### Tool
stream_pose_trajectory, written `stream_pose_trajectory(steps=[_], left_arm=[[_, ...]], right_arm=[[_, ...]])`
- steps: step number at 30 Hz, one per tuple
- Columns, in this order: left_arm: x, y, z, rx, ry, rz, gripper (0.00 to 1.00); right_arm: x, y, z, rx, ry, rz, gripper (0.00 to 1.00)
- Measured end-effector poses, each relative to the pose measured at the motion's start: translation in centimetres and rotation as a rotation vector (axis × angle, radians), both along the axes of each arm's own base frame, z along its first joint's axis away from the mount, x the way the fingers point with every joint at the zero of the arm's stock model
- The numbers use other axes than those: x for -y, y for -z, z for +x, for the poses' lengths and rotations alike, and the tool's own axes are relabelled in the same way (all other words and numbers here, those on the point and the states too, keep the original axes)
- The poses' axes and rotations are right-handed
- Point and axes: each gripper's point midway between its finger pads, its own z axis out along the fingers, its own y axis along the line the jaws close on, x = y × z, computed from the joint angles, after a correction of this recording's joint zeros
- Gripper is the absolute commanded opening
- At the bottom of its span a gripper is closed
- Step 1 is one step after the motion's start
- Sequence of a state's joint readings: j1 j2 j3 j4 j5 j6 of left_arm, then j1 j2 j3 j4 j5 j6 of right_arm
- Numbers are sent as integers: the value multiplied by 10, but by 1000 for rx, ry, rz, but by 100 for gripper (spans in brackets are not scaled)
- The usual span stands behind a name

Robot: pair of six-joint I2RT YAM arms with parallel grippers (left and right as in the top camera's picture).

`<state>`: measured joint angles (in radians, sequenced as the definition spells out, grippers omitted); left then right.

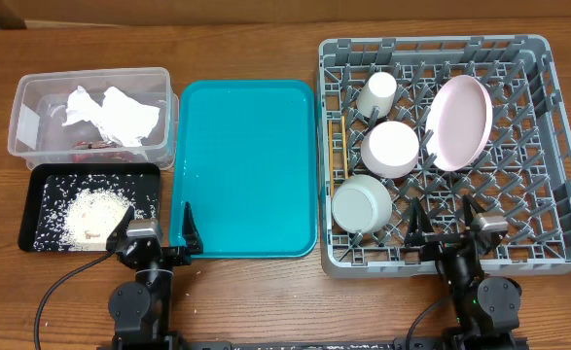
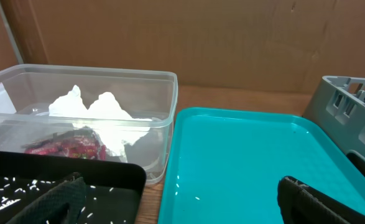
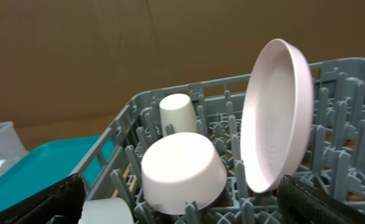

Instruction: Sort waste into correct bins and load items into the dishwasher

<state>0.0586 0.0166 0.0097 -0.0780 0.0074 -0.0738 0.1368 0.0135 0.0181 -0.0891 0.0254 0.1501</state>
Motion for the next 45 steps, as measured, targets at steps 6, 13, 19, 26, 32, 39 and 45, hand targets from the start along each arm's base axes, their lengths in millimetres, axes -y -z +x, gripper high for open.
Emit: stream_pose_trajectory(steps=[6, 13, 19, 26, 32, 39, 45], left_arm=[[0, 0, 0, 0, 0, 0, 100], [0, 0, 0, 0, 0, 0, 100], [0, 0, 0, 0, 0, 0, 100], [0, 0, 0, 0, 0, 0, 100], [0, 0, 0, 0, 0, 0, 100], [0, 0, 0, 0, 0, 0, 100], [0, 0, 0, 0, 0, 0, 100]], right_arm=[[7, 0, 1, 4, 23, -39, 100], [7, 0, 1, 6, 20, -55, 100], [7, 0, 1, 6, 20, -58, 100], [7, 0, 1, 6, 20, -60, 100], [13, 0, 1, 6, 45, -61, 100], [14, 0, 1, 6, 48, -62, 100], [14, 0, 1, 6, 48, -64, 100]])
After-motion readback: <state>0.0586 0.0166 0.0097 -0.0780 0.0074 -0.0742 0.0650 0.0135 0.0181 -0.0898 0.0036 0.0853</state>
